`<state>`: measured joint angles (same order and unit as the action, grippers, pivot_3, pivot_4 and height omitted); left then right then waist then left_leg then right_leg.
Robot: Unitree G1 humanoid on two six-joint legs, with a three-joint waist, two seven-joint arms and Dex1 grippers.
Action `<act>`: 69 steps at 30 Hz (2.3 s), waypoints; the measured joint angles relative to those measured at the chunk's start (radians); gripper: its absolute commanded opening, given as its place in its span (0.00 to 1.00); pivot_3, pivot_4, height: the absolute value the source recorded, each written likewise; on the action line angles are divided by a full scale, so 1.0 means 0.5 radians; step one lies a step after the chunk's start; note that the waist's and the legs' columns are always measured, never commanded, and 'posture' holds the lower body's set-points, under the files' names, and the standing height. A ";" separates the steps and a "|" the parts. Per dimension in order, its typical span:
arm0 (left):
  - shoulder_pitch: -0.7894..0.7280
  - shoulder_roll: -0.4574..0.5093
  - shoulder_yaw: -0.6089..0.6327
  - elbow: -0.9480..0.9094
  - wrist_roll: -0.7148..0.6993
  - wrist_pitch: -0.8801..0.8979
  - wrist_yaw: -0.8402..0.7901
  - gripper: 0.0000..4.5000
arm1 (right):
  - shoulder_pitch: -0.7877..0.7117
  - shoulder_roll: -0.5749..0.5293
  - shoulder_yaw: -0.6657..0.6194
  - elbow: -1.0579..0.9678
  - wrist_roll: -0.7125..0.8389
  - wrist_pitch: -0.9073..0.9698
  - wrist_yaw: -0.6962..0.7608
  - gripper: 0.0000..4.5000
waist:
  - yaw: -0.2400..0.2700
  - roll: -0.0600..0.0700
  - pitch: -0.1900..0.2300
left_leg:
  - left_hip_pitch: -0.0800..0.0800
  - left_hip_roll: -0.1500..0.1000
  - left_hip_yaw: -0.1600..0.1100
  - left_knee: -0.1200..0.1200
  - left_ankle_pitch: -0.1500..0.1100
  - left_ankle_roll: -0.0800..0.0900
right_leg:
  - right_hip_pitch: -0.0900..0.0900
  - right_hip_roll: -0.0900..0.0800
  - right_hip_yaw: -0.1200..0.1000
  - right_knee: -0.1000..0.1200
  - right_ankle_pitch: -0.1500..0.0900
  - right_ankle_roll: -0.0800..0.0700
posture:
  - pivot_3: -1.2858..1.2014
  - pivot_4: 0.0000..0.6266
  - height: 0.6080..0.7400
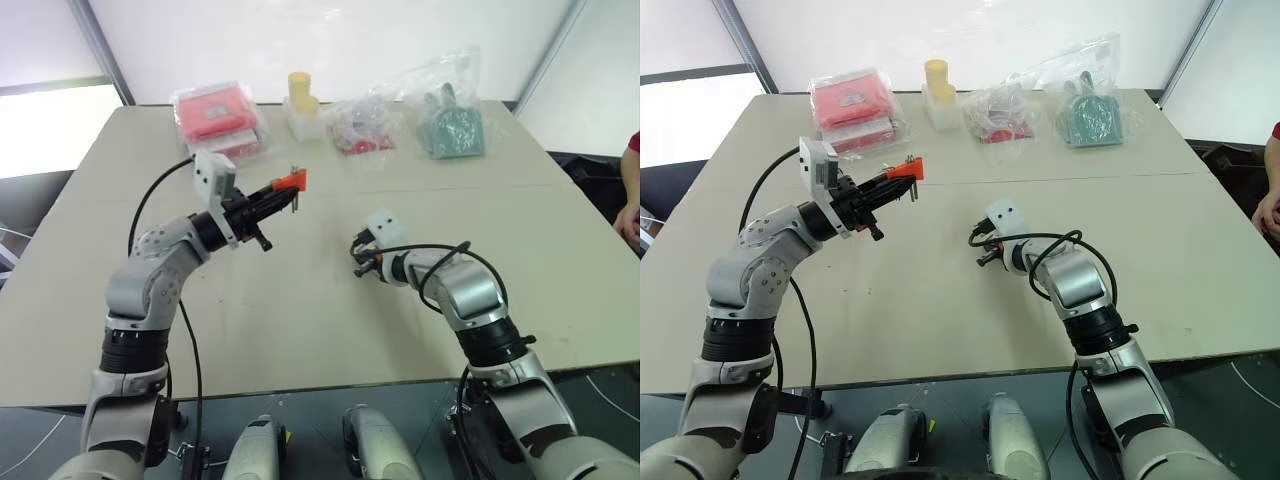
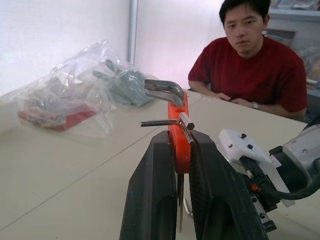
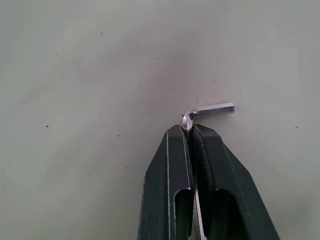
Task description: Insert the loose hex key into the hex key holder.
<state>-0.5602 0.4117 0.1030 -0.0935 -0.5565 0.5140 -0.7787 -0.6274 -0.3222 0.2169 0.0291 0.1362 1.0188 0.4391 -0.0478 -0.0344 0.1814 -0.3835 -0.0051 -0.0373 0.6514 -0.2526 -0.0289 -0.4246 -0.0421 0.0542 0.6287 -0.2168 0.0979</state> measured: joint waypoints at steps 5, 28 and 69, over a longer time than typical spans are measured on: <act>-0.004 0.133 -0.003 0.056 -0.100 0.116 -0.190 0.00 | -0.030 0.189 -0.286 0.124 0.136 -0.240 -0.008 0.01 | -0.024 0.007 0.005 | -0.005 0.001 0.000 -0.001 0.000 0.000 | -0.006 0.002 0.000 0.001 -0.002 -0.004 | 0.52 0.24 0.99; -0.836 -0.007 -0.175 1.284 0.000 0.043 -1.012 0.00 | -0.438 0.417 -0.868 -0.241 1.021 -0.658 -0.076 0.01 | 0.006 0.021 0.020 | -0.021 -0.003 -0.002 -0.007 -0.001 0.001 | -0.022 -0.005 -0.002 0.001 0.001 0.002 | 0.52 0.24 0.99; -0.876 -0.118 -0.098 1.288 -0.022 0.032 -0.953 0.00 | -0.395 0.433 -0.779 -0.283 1.115 -0.736 -0.165 0.01 | 0.007 0.021 0.020 | -0.021 -0.002 -0.002 -0.007 -0.001 0.001 | -0.022 -0.005 -0.002 0.001 0.001 0.003 | 0.52 0.24 0.99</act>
<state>-0.9982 0.3528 0.0543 0.5508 -0.5676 0.5298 -1.2554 -0.8247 -0.1054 -0.1724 -0.1124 0.6939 0.6508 0.3566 -0.0443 -0.0239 0.1913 -0.3942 -0.0062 -0.0382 0.6480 -0.2530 -0.0285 -0.4355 -0.0446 0.0531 0.6292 -0.2164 0.0992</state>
